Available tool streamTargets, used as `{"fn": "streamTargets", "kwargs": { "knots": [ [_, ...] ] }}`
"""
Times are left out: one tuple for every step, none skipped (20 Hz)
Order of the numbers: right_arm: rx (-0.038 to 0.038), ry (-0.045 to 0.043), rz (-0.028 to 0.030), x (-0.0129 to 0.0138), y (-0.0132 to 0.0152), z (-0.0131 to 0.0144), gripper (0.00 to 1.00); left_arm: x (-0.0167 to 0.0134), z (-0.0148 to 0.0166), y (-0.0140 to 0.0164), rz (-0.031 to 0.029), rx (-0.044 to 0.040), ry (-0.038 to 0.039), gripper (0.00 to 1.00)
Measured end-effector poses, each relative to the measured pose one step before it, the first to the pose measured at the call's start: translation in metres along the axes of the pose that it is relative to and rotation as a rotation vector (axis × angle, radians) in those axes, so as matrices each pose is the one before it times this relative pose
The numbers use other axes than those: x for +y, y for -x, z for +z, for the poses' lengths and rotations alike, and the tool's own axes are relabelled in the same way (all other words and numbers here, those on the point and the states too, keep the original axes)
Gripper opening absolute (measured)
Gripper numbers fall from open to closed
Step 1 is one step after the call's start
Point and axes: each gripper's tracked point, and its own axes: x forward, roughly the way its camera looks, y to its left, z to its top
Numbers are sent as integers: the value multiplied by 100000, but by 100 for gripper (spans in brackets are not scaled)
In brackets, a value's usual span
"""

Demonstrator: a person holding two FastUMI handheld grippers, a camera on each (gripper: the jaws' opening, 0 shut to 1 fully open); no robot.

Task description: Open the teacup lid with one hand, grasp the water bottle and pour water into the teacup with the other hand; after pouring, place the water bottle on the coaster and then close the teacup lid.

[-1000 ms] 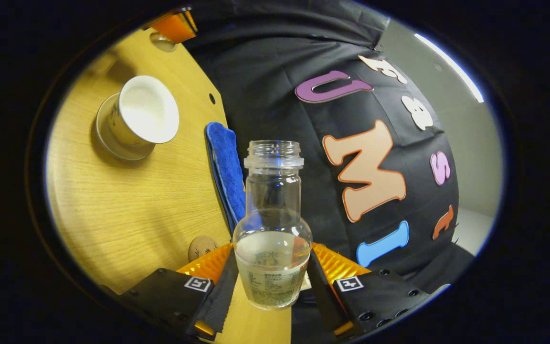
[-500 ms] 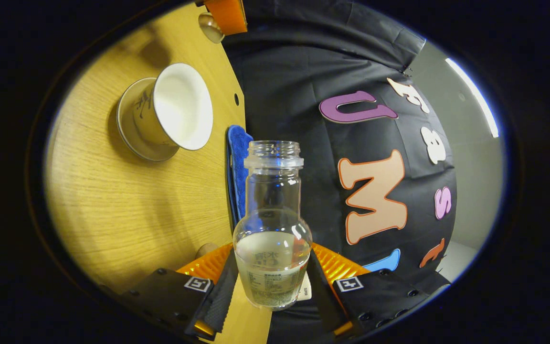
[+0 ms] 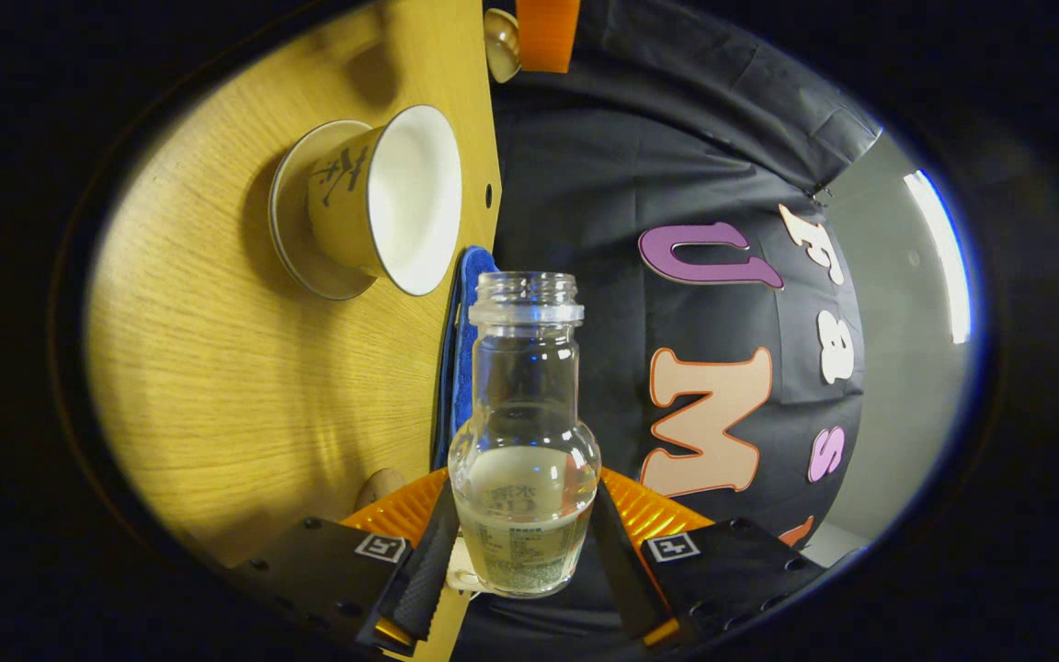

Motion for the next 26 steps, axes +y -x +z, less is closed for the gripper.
{"fn": "streamTargets", "kwargs": {
  "knots": [
    [-312,2766,-944,-127,-173,1,81,49,-22,1,9,-5,2,27],
    [-96,2240,-633,-64,-22,-65,80,-38,-52,44,15,9,-1,27],
    [-236,1635,-319,31,-64,6,80,-19,43,52,14,0,31,27],
    [-360,1895,-882,-109,-38,-18,78,6,0,-10,1,6,-20,26],
    [-571,2360,-1424,-291,64,73,77,-50,3,-124,-23,18,1,27],
    [-631,2331,-1034,-204,-10,111,77,32,38,-25,-6,34,29,27],
    [-181,1663,-698,-14,-99,-29,78,66,19,17,4,-3,15,27],
    [-183,532,90,131,88,-100,78,-45,-56,14,-3,25,-12,27],
    [81,80,269,279,82,-120,78,2,82,17,4,-35,6,27],
    [-63,626,-201,-55,-79,47,77,-65,-34,-141,5,-7,9,27],
    [-180,1257,-1074,-275,-68,95,78,1,-20,-52,1,-16,-8,27],
    [-351,1437,-1141,-423,-29,-34,77,8,-23,60,5,-27,8,27],
    [-86,483,-764,-269,-55,15,77,-23,21,-37,-1,16,-8,27],
    [-144,-615,-98,16,-99,-136,77,33,34,99,-7,-32,2,27],
    [84,-649,-173,-120,-92,-10,78,32,42,47,0,12,8,27],
    [-281,219,-925,-250,-9,100,77,-23,-96,-70,1,-35,11,27],
    [-485,1045,-1470,-200,-19,33,78,-13,-15,-16,5,27,9,27],
    [-509,1260,-1360,-272,107,165,77,2,-66,-35,-15,23,12,27],
    [-434,1115,-1149,-199,34,217,77,62,81,156,4,-26,-11,27],
    [-170,760,-1007,-433,47,70,77,-30,45,-9,8,15,-23,27],
    [-355,351,-959,-453,-236,60,77,-14,19,-79,-10,-12,6,27],
    [-198,312,-1124,-588,-343,-83,78,0,-63,-124,-3,18,12,27],
    [-367,759,-830,-234,-187,22,78,-66,82,-42,-2,12,-13,27],
    [-374,867,-1127,-194,11,113,78,71,-55,84,-13,-23,15,27],
    [-589,1117,-959,-252,5,203,78,-42,2,-36,-7,26,2,27],
    [-443,1258,-915,-122,83,97,77,-34,-33,9,-4,-33,3,27]
  ]
}}
